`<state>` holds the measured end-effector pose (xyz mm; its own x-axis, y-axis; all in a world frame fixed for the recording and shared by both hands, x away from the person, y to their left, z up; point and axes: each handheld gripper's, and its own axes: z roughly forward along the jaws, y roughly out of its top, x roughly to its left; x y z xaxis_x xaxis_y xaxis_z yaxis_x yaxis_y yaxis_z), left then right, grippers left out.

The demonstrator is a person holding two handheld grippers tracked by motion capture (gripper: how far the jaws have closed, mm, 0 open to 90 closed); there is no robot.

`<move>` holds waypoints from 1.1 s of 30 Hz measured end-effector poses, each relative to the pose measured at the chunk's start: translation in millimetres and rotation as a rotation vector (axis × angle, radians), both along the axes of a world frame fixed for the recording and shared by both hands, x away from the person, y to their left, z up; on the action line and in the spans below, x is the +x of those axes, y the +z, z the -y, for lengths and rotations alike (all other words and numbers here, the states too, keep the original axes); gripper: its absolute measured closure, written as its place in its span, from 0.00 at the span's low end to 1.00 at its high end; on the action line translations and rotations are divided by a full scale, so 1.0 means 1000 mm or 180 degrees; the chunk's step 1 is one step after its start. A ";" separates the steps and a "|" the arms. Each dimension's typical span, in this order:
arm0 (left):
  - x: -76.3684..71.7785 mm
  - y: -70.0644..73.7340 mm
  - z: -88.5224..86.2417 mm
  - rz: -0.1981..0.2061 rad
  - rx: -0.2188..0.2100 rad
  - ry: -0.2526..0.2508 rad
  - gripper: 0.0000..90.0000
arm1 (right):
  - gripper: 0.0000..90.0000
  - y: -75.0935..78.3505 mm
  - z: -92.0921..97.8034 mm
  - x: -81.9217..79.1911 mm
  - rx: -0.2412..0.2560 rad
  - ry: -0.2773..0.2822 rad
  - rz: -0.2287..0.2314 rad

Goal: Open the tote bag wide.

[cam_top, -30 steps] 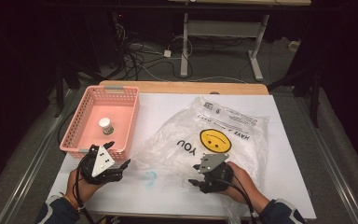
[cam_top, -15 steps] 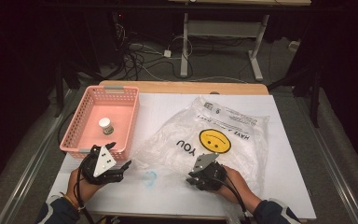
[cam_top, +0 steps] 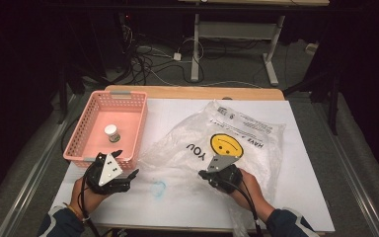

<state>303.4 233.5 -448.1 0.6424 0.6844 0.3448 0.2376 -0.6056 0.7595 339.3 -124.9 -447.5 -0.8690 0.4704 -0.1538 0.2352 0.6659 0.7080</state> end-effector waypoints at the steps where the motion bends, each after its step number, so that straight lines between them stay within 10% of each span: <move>1: 0.000 0.000 0.000 0.0004 -0.0014 0.0003 0.22 | 1.00 0.003 0.001 0.003 0.0038 -0.0035 0.0038; 21: 0.015 0.028 -0.018 0.0171 -0.0242 0.0253 0.22 | 1.00 0.077 0.020 0.035 0.0427 -0.0531 0.0929; 26: 0.030 0.036 -0.026 0.0116 -0.0185 0.0377 0.22 | 1.00 0.105 0.022 0.033 0.0519 -0.0577 0.1209; 33: 0.063 0.048 -0.028 -0.0026 -0.0005 0.0413 0.22 | 1.00 0.124 0.032 0.037 0.0754 -0.0636 0.1230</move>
<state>366.0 261.1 -400.4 0.5512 0.7625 0.3387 0.3200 -0.5681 0.7582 376.1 -157.1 -323.0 -0.6587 0.6829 -0.3157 0.0320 0.4447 0.8951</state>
